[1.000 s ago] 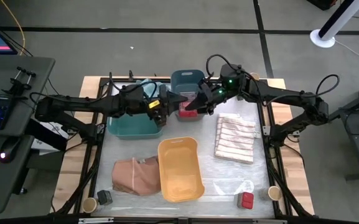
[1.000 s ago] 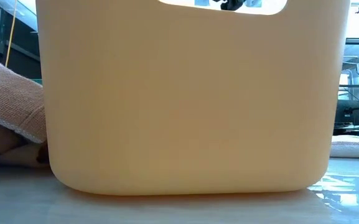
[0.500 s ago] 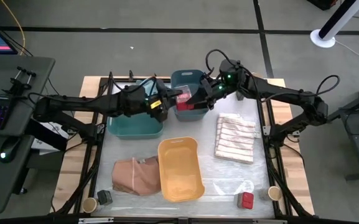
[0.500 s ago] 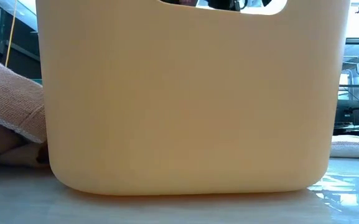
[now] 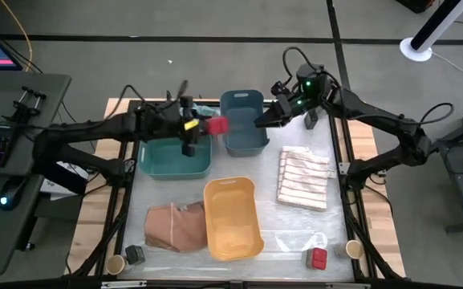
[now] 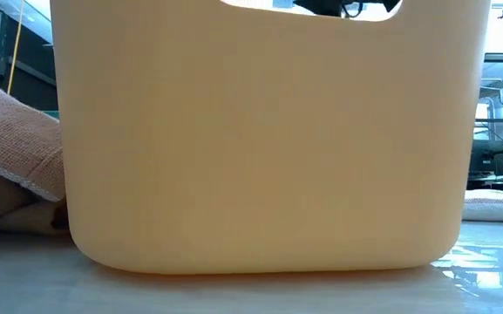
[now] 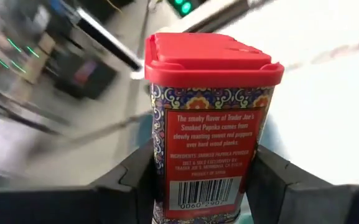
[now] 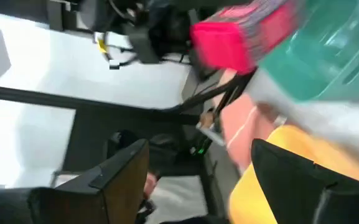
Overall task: Sort spices by type
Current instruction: Put the top red seasoning can into the green bin
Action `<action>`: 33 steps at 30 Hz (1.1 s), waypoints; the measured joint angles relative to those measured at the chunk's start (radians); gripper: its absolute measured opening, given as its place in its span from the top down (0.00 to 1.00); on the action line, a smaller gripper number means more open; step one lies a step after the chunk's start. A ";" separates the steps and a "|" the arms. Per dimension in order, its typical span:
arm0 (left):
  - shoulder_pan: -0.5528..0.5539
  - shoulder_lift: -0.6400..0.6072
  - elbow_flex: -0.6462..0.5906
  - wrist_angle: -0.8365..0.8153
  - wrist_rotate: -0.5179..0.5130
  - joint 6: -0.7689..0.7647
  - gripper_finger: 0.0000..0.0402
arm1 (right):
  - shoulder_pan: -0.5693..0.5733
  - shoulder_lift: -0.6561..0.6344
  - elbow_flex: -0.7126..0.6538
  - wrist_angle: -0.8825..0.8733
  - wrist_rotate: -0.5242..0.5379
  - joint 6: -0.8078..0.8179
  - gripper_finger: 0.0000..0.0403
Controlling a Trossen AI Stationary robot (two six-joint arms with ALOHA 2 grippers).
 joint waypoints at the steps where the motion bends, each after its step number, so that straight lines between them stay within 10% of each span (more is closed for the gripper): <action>1: 0.017 -0.016 0.000 -0.019 0.039 -0.096 0.61 | -0.005 0.000 0.000 -0.007 0.014 -0.024 0.31; 10: 0.045 -0.256 -0.275 0.063 0.115 -0.741 0.61 | -0.031 -0.003 0.000 -0.100 0.136 -0.235 0.31; 19: -0.128 -0.523 -0.632 0.195 -0.477 -1.251 0.61 | -0.031 -0.003 0.000 -0.251 0.313 -0.409 0.31; 33: -0.247 -0.103 -0.616 0.193 -0.668 -1.660 0.61 | -0.030 -0.002 -0.001 -0.253 0.396 -0.426 0.31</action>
